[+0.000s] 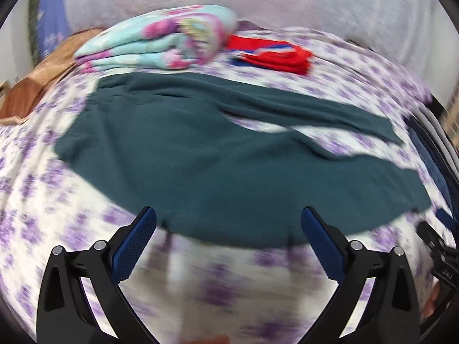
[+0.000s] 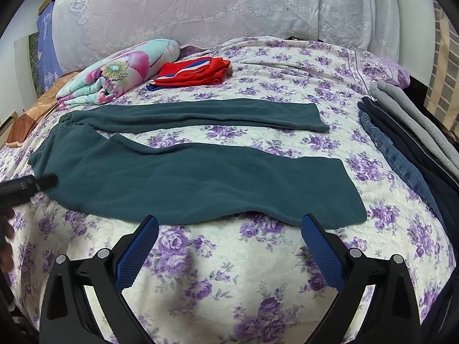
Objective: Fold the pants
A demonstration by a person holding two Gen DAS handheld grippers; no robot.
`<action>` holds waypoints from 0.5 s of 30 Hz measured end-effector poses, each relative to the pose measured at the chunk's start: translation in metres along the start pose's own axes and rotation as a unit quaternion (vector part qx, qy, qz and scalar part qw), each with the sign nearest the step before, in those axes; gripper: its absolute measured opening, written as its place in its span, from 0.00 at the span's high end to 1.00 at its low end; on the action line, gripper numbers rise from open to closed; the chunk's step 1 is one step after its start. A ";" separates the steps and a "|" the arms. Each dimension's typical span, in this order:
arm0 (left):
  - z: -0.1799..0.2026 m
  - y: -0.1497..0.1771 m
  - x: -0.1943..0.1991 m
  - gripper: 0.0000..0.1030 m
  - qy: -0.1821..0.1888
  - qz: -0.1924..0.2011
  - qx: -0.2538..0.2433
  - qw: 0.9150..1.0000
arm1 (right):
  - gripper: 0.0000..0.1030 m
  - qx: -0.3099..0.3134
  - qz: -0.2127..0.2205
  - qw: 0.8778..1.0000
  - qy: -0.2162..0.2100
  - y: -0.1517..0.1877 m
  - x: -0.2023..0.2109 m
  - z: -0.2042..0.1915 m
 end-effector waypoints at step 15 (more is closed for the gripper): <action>-0.204 -0.063 -0.072 0.27 -0.037 -0.079 0.246 0.965 | 0.03 -0.006 0.008 0.999 0.040 -0.006 0.002 0.021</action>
Point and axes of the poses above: each gripper's, at about its wrist camera, not at the fingertips, and x roughly against the way its jaws point, z to its right, y to its underside, the point moved 6 cm from there along -x, roughly the way its jaws point, and after that the axes turned 5 degrees about x, right-handed, at the moved point
